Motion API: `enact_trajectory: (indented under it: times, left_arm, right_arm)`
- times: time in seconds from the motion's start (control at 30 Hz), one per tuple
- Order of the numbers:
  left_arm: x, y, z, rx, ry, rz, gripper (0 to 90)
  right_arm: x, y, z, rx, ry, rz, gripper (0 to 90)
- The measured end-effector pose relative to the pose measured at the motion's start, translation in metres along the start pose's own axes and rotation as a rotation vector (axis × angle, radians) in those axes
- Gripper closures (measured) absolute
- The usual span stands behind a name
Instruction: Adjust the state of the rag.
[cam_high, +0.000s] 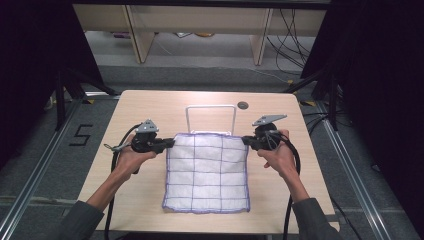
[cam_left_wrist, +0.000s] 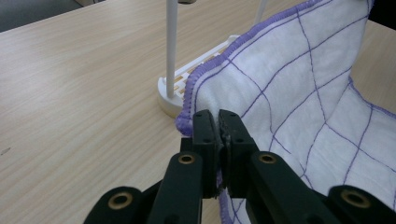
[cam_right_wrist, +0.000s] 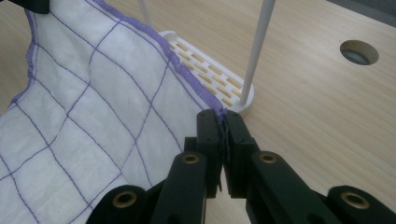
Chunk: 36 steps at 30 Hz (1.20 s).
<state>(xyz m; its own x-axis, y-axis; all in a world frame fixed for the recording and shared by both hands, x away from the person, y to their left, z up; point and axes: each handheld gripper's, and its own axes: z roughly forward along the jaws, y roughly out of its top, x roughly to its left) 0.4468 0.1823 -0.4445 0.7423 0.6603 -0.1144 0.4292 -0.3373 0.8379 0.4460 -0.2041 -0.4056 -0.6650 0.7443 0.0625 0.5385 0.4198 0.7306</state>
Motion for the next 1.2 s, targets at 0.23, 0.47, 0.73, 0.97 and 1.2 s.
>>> enact_trajectory:
  times: [0.23, 0.47, 0.73, 0.97, 1.2]
  left_arm:
    - [-0.008, -0.011, -0.012, -0.037, -0.029, 0.008, 85.7]
    - [-0.023, -0.024, -0.025, -0.044, -0.061, 0.027, 85.7]
    - [-0.040, -0.050, -0.036, -0.040, -0.125, 0.008, 85.8]
    - [-0.055, -0.069, -0.038, 0.003, -0.160, 0.020, 85.8]
    - [-0.065, -0.085, -0.036, 0.042, -0.198, 0.056, 85.3]
  right_arm:
    - [0.006, -0.012, -0.014, 0.008, 0.007, -0.020, 87.2]
    - [0.020, -0.031, -0.026, -0.027, 0.024, -0.052, 87.1]
    - [0.042, -0.053, -0.035, -0.015, 0.058, -0.076, 87.1]
    - [0.055, -0.074, -0.034, -0.010, 0.071, -0.085, 87.0]
    - [0.064, -0.091, -0.033, 0.008, 0.093, -0.068, 86.8]
